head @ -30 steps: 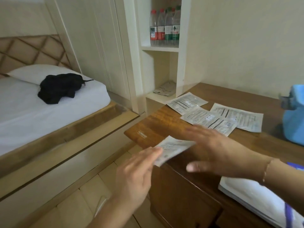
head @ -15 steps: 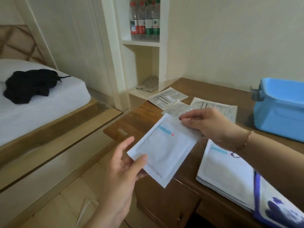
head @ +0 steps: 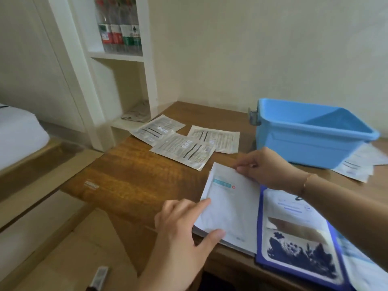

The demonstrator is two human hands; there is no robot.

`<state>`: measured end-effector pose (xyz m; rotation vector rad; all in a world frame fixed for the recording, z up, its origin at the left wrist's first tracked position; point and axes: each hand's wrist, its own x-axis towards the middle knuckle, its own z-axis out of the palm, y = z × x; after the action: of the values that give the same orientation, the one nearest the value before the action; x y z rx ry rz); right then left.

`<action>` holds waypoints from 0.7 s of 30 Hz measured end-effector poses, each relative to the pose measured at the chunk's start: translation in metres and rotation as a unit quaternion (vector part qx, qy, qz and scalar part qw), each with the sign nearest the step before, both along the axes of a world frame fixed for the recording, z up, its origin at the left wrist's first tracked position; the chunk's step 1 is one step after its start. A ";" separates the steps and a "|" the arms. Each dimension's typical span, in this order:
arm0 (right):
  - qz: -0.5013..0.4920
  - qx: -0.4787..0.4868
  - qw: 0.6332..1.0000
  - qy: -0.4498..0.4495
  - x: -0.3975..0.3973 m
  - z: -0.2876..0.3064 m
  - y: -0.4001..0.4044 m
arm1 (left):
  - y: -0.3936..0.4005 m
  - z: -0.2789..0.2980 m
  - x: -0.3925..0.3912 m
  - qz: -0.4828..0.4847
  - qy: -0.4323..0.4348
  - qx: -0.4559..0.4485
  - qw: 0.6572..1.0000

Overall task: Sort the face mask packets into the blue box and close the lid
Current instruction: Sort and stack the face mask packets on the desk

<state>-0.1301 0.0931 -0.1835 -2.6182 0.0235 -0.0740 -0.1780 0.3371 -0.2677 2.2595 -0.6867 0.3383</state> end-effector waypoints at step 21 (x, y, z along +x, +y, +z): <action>0.243 -0.279 0.927 0.065 -0.043 -0.022 0.028 | 0.004 -0.030 -0.002 0.037 -0.136 0.072 0.987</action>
<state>-0.1728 0.1206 -0.2055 -3.0984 -0.6938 0.3119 -0.1799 0.3414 -0.2978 2.4059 -0.7885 0.6624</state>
